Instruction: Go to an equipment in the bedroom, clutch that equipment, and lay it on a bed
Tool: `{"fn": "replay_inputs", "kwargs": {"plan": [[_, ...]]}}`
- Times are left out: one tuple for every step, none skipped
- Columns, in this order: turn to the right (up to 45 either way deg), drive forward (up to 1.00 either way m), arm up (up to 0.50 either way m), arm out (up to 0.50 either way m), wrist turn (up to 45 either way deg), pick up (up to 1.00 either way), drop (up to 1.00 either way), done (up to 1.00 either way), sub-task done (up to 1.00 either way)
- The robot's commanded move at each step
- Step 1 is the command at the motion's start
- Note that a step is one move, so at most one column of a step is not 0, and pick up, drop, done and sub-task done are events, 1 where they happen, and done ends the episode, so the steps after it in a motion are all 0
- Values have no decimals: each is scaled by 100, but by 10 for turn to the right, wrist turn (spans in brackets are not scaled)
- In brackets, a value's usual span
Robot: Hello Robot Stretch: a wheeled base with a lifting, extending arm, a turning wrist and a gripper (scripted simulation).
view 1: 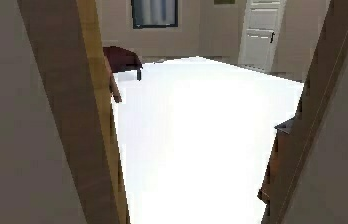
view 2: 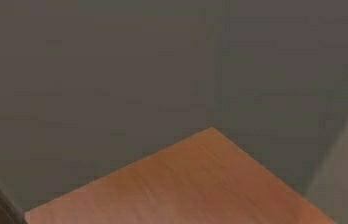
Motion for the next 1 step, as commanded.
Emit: {"fn": "replay_inputs", "kwargs": {"plan": [[450,0,0,0,0,0,0,0,0]]}}
